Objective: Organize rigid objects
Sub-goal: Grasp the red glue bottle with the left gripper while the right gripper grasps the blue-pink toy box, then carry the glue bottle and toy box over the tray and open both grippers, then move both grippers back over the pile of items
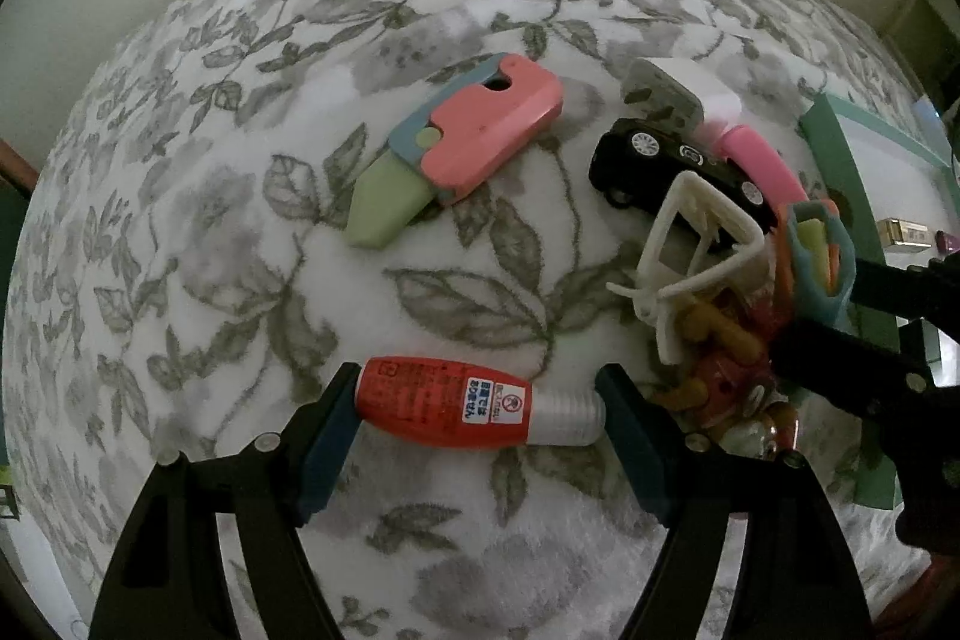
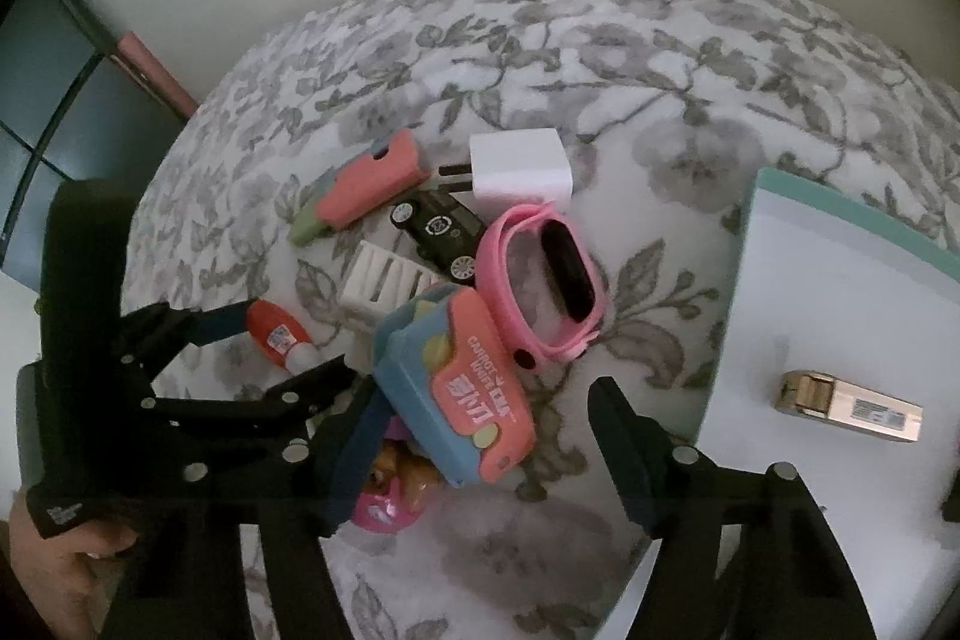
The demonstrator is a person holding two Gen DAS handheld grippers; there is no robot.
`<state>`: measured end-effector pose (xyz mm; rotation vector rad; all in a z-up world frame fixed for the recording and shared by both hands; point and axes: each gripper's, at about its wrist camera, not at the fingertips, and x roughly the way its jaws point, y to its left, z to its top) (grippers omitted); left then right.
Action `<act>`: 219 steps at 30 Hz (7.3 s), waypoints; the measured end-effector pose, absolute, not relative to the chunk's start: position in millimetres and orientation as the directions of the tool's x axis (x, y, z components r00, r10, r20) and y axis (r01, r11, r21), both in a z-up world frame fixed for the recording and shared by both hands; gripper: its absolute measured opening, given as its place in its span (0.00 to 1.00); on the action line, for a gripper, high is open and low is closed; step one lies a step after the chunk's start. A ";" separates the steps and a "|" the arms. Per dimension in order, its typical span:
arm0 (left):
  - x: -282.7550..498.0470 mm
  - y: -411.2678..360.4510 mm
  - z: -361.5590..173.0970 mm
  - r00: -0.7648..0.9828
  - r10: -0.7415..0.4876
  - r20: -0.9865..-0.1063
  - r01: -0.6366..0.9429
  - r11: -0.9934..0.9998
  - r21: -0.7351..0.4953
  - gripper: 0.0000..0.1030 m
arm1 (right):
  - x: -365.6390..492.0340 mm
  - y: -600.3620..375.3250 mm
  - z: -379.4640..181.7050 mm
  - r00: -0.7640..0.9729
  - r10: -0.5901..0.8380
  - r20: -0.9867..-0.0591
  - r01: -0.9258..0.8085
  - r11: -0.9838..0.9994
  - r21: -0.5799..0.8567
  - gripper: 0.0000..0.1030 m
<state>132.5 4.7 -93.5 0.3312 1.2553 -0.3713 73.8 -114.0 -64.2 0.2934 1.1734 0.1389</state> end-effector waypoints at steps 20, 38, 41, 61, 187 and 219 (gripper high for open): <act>138.7 17.5 -92.9 0.257 -0.083 -0.963 0.363 0.932 0.016 0.77 | 77.2 -121.9 -67.7 0.402 0.343 -0.849 0.084 0.910 0.407 0.47; 133.3 40.1 0.5 0.448 -0.117 -0.886 0.232 0.973 -0.011 0.77 | 54.6 -156.6 2.4 0.545 0.289 -0.787 0.106 0.908 0.406 0.46; 123.0 32.9 15.8 0.478 -0.125 -0.870 0.246 0.969 -0.004 0.77 | 44.2 -165.8 10.5 0.558 0.263 -0.787 0.130 0.909 0.395 0.46; 39.8 -100.7 25.7 0.427 -0.261 -0.866 0.469 0.882 -0.035 0.77 | -39.0 -271.3 -9.8 0.422 0.066 -0.904 0.443 0.855 0.269 0.46; 95.9 84.6 15.1 0.494 0.026 -0.869 -0.220 0.971 -0.095 0.93 | 7.5 -187.2 -23.4 0.441 0.015 -0.897 0.251 0.958 0.139 1.00; 111.2 84.6 -62.3 0.235 -0.081 -0.969 -0.198 0.972 -0.129 0.93 | 47.7 -94.9 -55.8 0.410 0.132 -0.903 0.042 0.986 0.164 1.00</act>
